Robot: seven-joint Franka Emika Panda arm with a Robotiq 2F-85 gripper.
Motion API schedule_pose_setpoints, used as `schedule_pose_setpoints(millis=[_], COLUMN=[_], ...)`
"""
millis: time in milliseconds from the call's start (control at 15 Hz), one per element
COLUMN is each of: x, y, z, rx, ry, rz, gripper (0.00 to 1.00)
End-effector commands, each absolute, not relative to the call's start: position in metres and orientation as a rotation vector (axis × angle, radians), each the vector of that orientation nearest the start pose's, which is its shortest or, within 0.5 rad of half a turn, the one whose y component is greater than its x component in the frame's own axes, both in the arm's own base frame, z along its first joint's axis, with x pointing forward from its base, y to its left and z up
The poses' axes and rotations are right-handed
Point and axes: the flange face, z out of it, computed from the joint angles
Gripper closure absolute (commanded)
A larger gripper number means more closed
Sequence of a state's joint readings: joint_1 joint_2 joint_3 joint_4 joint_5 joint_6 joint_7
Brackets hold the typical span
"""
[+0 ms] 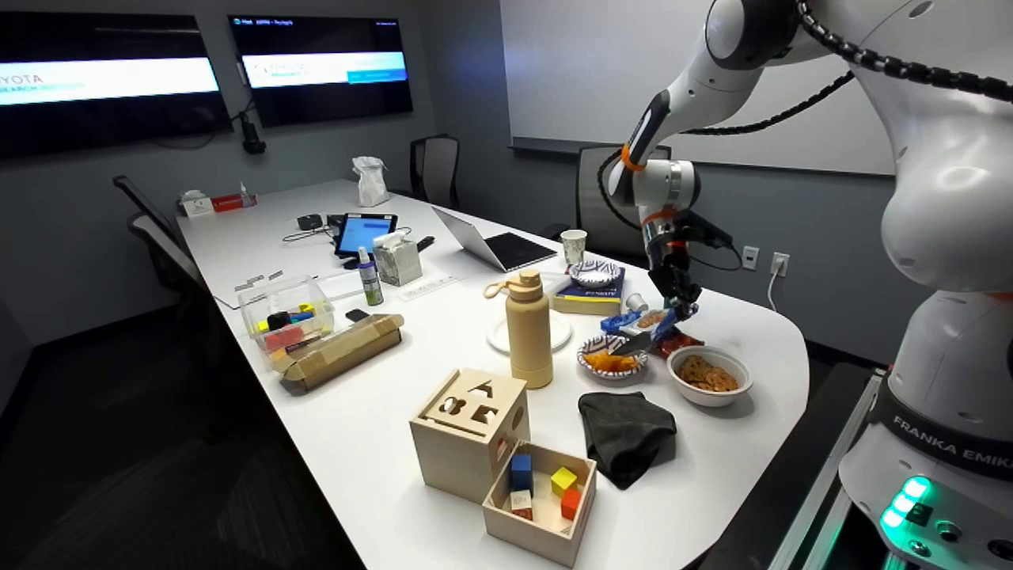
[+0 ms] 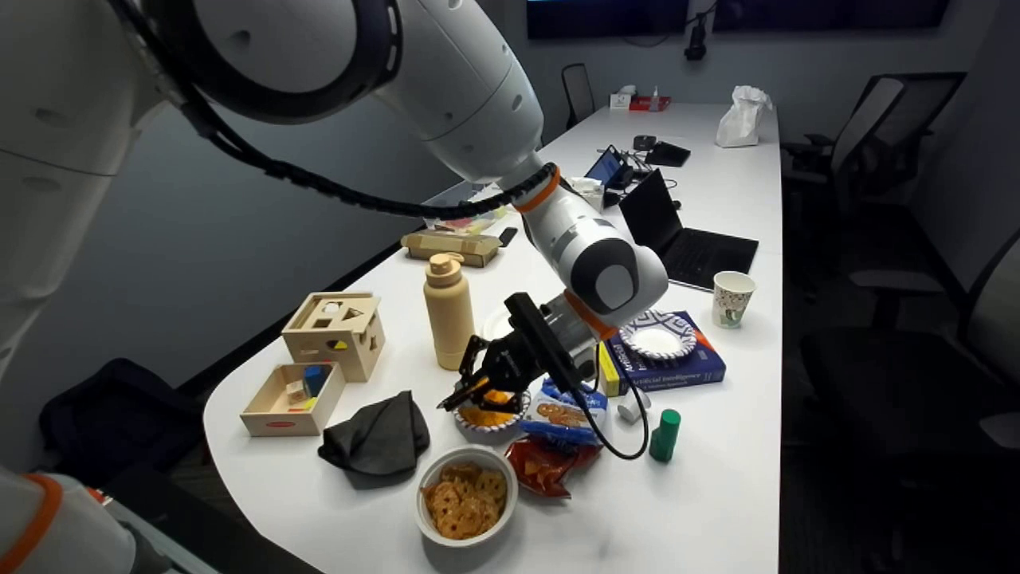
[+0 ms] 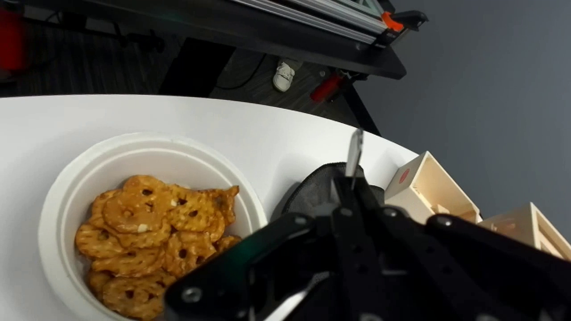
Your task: Use the cake slicer to stir in the furthest bowl
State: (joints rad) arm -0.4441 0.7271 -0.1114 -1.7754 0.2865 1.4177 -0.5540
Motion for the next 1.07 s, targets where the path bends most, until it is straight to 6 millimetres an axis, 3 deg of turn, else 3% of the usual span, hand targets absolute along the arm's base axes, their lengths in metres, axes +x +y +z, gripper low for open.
schedule_pose_setpoints(millis=[0, 467, 1000], x=[0.473, 0.480, 0.483], y=[-0.250, -0.259, -0.241], z=[0.132, 0.142, 0.152], rx=[-2.245, -2.301, -2.275], ry=[0.333, 0.509, 0.361], rz=[1.002, 0.992, 1.159], gripper=[0.99, 0.99, 0.99])
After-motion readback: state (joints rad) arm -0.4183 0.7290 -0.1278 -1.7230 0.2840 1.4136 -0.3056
